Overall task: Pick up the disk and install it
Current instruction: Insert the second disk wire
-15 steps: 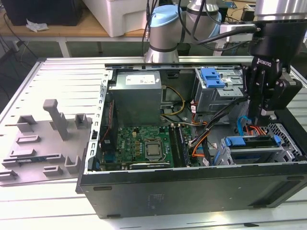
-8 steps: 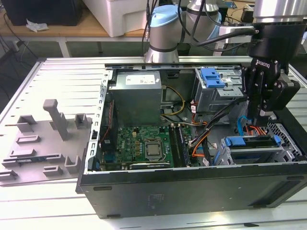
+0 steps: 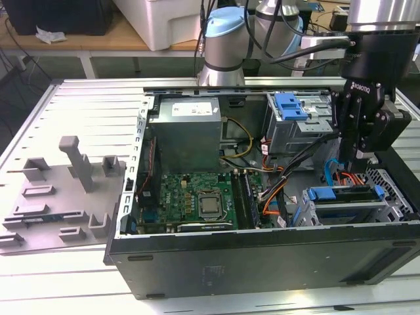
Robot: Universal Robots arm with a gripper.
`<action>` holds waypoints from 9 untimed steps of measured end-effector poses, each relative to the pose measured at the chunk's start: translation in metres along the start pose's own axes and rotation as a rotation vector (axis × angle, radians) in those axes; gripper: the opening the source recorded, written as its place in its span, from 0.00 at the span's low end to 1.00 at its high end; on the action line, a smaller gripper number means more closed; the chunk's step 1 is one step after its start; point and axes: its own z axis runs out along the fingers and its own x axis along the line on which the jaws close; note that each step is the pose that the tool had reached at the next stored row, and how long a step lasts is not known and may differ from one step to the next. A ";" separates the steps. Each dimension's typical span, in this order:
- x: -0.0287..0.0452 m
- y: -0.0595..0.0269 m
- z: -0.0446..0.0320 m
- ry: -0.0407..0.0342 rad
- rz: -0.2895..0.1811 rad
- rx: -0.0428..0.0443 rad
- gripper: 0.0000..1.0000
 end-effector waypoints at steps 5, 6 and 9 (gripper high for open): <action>0.0017 0.0000 0.0003 0.0020 -0.002 -0.0062 0.39; 0.0021 -0.0001 0.0002 0.0020 -0.003 -0.0065 0.39; 0.0050 -0.0002 0.0001 0.0028 -0.003 -0.0085 0.39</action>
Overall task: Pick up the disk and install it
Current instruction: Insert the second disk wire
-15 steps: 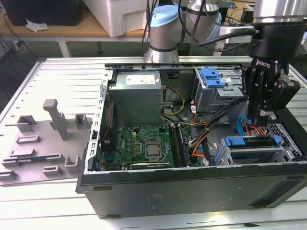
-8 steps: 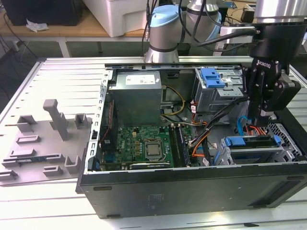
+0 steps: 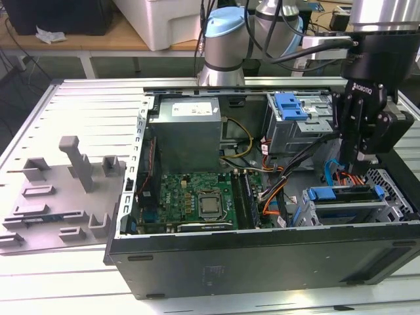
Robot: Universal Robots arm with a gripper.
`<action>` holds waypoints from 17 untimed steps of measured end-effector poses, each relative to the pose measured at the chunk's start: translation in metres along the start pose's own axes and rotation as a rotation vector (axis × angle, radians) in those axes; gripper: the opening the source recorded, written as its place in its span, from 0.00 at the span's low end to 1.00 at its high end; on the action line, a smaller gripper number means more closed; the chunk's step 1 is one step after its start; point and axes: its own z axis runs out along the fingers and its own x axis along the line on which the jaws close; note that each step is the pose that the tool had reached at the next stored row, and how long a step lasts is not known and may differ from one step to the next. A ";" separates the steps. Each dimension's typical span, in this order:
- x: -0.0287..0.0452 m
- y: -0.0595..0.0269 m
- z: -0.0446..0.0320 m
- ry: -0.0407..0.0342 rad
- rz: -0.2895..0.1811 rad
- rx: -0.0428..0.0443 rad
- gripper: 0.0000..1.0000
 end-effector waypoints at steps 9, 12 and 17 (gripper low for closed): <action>0.0006 0.0000 0.0003 0.0024 0.000 -0.0013 0.39; 0.0006 0.0000 0.0004 0.0035 0.001 -0.0013 0.39; 0.0003 0.0000 0.0011 0.0040 0.001 -0.0014 0.31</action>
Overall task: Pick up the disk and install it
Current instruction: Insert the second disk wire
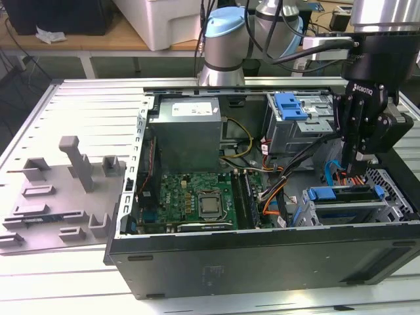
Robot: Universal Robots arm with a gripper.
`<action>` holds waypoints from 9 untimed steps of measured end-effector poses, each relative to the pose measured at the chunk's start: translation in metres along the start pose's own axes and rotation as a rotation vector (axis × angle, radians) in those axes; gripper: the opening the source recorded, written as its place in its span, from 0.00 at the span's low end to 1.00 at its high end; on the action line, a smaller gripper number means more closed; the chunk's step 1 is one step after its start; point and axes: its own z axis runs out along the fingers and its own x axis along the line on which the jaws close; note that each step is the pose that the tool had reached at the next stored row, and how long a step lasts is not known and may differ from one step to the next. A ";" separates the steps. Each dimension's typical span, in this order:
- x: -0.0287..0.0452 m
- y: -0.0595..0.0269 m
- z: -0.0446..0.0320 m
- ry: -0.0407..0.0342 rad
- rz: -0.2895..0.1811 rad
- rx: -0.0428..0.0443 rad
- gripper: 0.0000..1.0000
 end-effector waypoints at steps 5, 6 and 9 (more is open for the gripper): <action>-0.0006 0.0000 0.0016 0.0002 0.000 0.0000 0.31; -0.0006 0.0000 0.0017 0.0000 0.000 0.0000 0.31; -0.0006 0.0000 0.0020 -0.0062 0.000 -0.0002 0.31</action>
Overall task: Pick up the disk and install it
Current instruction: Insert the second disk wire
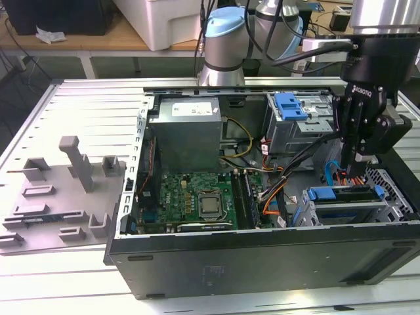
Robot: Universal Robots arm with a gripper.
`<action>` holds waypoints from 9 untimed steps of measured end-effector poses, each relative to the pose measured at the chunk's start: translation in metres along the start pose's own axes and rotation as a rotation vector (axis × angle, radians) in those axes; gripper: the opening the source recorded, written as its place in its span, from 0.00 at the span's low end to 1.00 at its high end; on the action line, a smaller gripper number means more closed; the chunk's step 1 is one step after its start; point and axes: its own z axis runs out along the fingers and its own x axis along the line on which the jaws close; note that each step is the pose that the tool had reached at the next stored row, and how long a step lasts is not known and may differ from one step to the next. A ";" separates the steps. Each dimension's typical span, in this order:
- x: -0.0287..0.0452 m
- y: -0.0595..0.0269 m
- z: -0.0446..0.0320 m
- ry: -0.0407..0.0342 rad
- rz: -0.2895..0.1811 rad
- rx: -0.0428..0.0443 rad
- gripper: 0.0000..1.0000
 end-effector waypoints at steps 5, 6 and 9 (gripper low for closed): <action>0.0002 0.0000 0.0001 -0.0099 0.000 -0.0002 0.31; 0.0003 0.0000 0.0001 -0.0115 0.000 -0.0003 0.31; 0.0005 0.0000 0.0002 -0.0126 0.000 -0.0006 0.31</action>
